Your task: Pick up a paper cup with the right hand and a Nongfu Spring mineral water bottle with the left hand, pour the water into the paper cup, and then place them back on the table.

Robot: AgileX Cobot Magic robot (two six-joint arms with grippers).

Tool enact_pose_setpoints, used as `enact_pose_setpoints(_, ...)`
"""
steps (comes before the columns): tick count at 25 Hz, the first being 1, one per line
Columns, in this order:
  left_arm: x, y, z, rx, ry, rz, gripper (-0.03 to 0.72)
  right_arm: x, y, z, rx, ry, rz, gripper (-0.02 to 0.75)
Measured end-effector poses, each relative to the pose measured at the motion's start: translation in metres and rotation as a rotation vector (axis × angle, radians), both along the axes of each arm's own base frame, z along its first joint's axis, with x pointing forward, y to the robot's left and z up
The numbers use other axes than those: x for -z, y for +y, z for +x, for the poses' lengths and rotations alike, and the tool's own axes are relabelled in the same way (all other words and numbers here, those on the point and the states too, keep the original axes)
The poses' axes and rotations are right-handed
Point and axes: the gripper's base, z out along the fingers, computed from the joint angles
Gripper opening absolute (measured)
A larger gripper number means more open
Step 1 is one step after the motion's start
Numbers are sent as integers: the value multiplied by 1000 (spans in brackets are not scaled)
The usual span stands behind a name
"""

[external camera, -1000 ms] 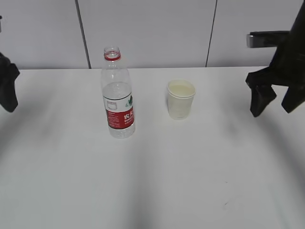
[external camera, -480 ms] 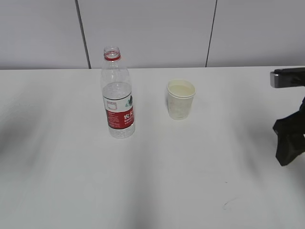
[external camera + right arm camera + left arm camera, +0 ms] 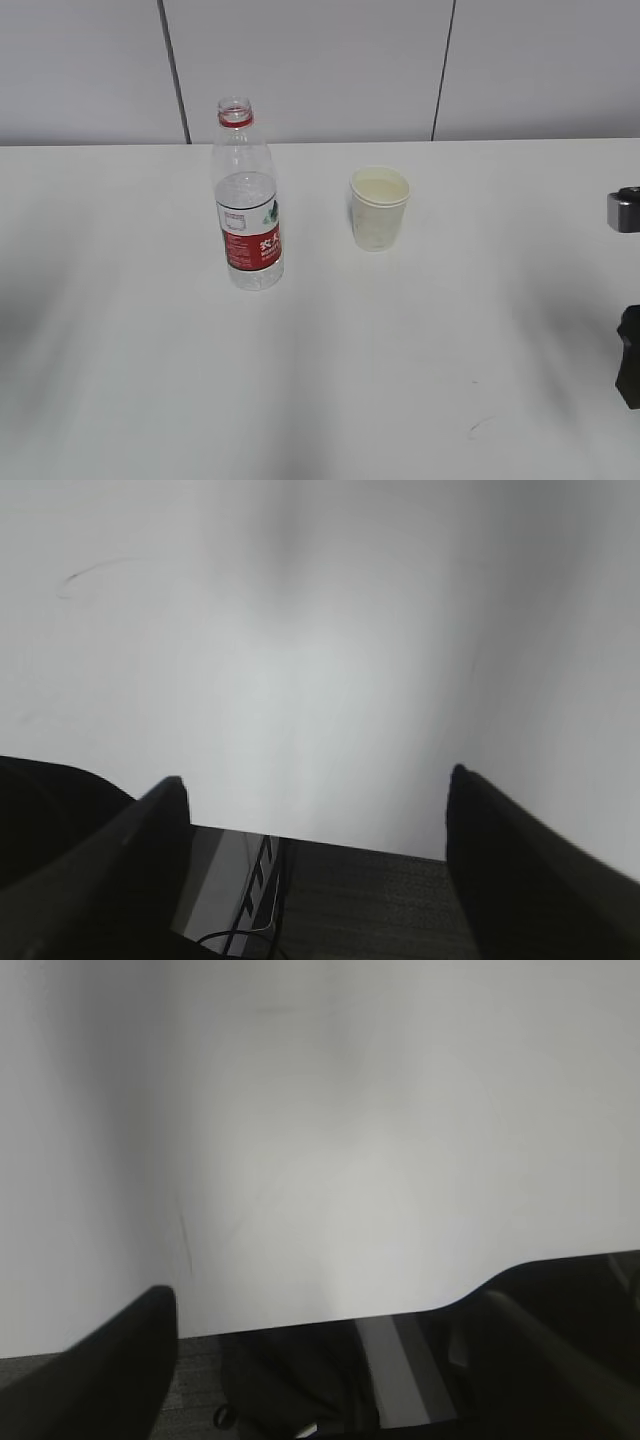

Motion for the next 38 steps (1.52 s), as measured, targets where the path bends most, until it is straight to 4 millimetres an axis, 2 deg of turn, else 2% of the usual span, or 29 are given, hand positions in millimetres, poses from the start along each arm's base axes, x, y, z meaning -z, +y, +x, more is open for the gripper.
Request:
enact_pose_setpoints(6, 6, 2, -27, 0, -39, -3, 545, -4, 0, -20, 6, -39, 15, 587)
enact_pose_setpoints(15, 12, 4, -62, -1, -129, -15, 545, 13, 0, -53, 24, 8, 47, 587)
enact_pose_setpoints(23, 13, 5, -92, -5, -279, -47, 545, 18, -2, -78, 26, -32, 51, 588)
enact_pose_setpoints(26, 9, 6, -102, -5, -355, -55, 545, 17, -2, -86, 28, -64, 54, 588)
enact_pose_setpoints(38, -8, 9, -142, -1, -620, -78, 545, -7, -4, -113, 23, -251, 70, 587)
